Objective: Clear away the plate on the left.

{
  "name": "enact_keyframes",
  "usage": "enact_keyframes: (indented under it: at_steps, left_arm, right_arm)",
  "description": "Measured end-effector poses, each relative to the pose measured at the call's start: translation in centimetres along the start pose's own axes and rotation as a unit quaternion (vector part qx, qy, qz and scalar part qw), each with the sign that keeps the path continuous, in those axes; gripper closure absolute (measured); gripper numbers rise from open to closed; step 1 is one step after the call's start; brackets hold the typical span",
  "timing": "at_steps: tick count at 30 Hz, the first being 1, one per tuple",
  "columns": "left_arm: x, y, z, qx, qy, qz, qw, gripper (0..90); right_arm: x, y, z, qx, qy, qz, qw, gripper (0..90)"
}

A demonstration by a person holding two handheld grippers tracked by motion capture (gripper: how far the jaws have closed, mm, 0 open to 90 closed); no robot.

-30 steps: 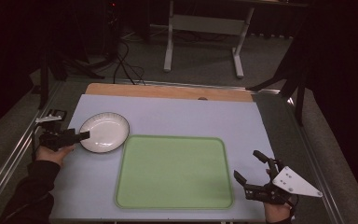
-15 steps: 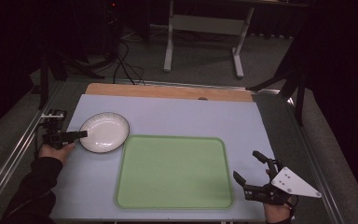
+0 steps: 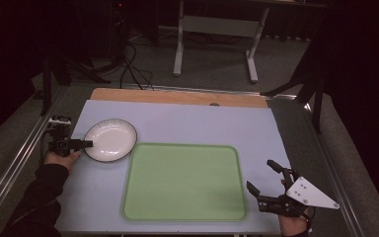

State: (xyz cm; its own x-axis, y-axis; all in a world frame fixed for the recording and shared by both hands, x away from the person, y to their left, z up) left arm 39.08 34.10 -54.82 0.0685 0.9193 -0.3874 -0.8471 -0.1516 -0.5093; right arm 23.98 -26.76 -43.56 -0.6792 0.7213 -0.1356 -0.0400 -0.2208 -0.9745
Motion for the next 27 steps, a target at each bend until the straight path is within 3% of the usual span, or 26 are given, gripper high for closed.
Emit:
enact_keyframes:
  at_steps: [3,5,8,9,10,12,14,16,20,27]
  left_arm:
    - [0.16,0.08,-0.13,0.008,0.001,0.001,1.0,71.8]
    - [0.22,0.24,-0.36,0.02,0.009,0.008,0.9997,73.2]
    - [0.23,0.24,-0.38,0.02,0.011,0.018,0.9996,73.9]
    - [0.23,0.23,-0.39,0.021,0.012,0.025,0.9994,74.8]
    - [0.32,0.17,-0.33,0.027,0.016,0.051,0.9982,75.8]
    - [0.49,0.11,-0.26,0.031,0.022,0.074,0.9965,78.3]
    - [0.52,0.11,-0.23,0.032,0.023,0.081,0.996,79.9]
    - [0.74,0.13,-0.16,0.031,0.031,0.108,0.9932,81.5]
    - [0.93,0.15,-0.14,0.029,0.04,0.131,0.9901,82.9]
    - [0.82,-0.19,0.15,0.016,0.033,0.138,0.9898,84.4]
  right_arm:
    - [0.02,0.0,0.0,0.0,0.0,0.001,1.0,11.6]
    - [0.02,0.03,-0.01,0.001,0.0,0.001,1.0,11.6]
    - [-0.02,0.1,-0.11,0.004,0.004,0.003,1.0,13.1]
    - [-0.01,0.1,-0.12,0.004,0.005,0.003,1.0,13.1]
    - [0.0,0.07,-0.12,0.002,0.005,0.002,1.0,13.2]
    - [-0.02,0.03,-0.16,0.002,0.004,0.001,1.0,13.2]
    - [-0.04,0.08,-0.21,0.002,0.003,-0.001,1.0,13.1]
    - [-0.06,0.15,-0.23,0.004,0.003,-0.003,1.0,13.1]
    - [-0.16,0.17,-0.21,0.003,0.004,-0.006,1.0,13.1]
    - [-0.25,0.24,-0.25,0.004,0.006,-0.009,0.9999,13.1]
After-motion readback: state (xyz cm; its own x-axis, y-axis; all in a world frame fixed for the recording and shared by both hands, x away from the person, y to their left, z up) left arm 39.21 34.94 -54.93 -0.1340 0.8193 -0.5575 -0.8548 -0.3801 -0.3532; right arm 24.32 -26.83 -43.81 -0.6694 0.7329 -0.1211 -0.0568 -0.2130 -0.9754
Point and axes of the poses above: each handheld gripper's, and its own axes: z roughly backward along the jaws, y roughly out of its underside, x roughly to its left, the point moved 4 cm from there along -z, roughly forward along the jaws, and after that the axes turned 2 degrees about -z, right-handed, at the moved point
